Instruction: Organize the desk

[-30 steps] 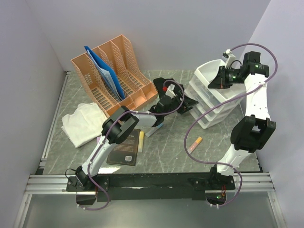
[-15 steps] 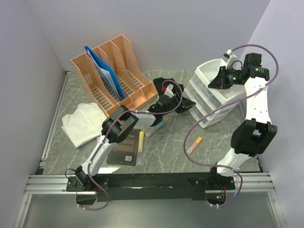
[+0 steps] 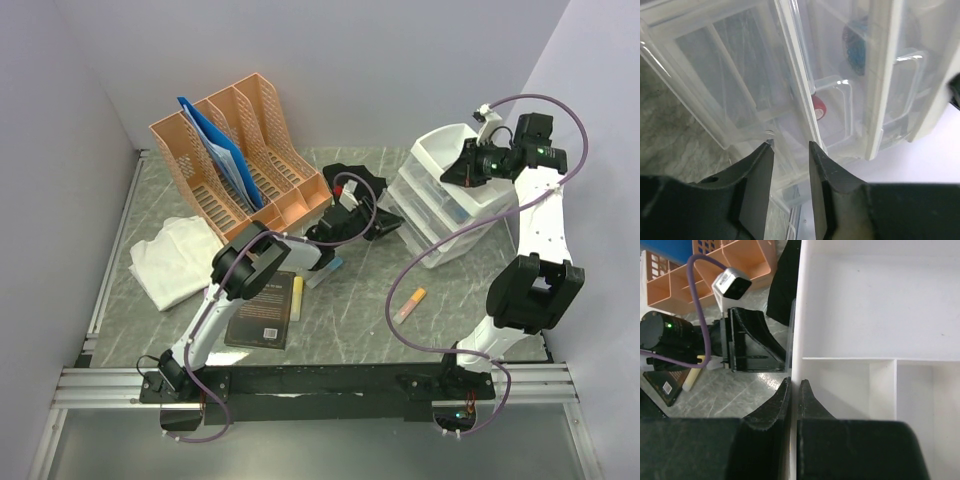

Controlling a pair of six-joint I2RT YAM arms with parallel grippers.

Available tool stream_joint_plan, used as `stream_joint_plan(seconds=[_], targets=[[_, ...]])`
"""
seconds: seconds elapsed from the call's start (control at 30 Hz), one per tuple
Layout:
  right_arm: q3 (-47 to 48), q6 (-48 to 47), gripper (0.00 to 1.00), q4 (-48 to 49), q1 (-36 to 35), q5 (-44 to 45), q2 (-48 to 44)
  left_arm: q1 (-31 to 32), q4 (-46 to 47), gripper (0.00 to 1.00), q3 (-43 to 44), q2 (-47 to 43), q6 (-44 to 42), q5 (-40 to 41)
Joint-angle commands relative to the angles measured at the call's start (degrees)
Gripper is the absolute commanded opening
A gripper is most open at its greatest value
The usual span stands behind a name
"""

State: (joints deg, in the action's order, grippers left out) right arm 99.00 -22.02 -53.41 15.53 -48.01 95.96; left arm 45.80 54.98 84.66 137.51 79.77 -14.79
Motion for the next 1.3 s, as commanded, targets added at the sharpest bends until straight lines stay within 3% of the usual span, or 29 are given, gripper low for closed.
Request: stream_joint_plan(seconds=[0.0, 0.53, 0.87, 1.27], targets=[[-3.0, -1.7, 0.0, -1.7, 2.3, 11.1, 2.9, -2.2, 13.8, 0.27, -1.2, -8.0, 0.0, 0.0], [-1.9, -7.6, 0.0, -0.9, 3.1, 13.6, 2.6, -3.3, 11.5, 0.32, -11.4, -12.2, -2.0, -0.6], [-3.1, -13.1, 0.0, -0.1, 2.8, 15.1, 0.5, -3.3, 4.6, 0.35, -10.6, -10.5, -5.1, -3.5], [-3.1, -17.6, 0.0, -1.1, 2.9, 16.9, 1.2, -3.3, -7.2, 0.43, -11.6, -16.7, -16.7, -3.7]])
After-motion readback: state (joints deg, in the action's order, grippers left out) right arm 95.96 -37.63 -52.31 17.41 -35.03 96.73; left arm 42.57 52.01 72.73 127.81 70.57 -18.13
